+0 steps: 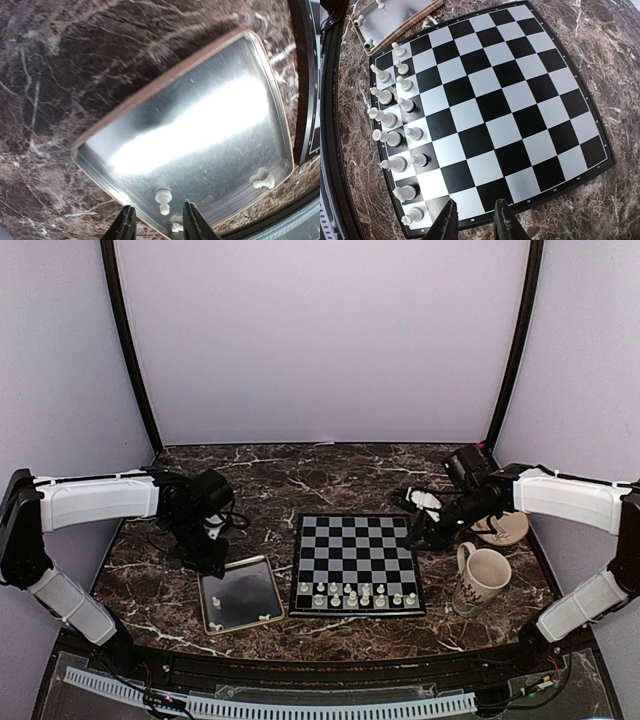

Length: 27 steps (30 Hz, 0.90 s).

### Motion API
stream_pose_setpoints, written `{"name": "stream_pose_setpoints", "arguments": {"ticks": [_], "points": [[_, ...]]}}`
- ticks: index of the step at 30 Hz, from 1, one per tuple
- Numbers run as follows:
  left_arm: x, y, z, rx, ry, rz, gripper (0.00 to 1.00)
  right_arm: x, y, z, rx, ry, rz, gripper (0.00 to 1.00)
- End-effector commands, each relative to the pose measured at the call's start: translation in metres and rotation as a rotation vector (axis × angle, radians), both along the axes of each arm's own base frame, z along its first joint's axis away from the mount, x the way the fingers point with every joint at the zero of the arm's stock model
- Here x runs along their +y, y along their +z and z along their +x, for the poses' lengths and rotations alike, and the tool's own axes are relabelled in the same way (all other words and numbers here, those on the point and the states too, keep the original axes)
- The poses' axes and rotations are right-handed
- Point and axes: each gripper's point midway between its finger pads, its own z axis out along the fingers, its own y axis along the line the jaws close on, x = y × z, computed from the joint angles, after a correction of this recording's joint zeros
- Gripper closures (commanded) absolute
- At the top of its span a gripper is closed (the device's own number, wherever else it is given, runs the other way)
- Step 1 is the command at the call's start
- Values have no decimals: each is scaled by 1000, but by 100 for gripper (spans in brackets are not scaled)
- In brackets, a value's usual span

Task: Set up the chess pieces on the board
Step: Pick up the pawn from the storage box.

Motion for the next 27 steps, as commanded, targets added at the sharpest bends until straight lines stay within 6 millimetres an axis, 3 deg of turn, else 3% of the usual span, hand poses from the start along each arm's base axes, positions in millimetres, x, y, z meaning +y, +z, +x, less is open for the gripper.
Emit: {"name": "stream_pose_setpoints", "arguments": {"ticks": [1,10,20,27], "points": [[-3,-7,-33,108,-31,16,67,2,12,8,-54,-12,45,73],[6,-24,-49,157,-73,134,69,-1,7,9,-58,-18,26,73],[4,-39,-48,168,-85,151,72,-3,5,10,-62,-23,14,73],[1,-43,-45,168,-96,159,81,-3,3,10,-62,-22,8,73]]}}
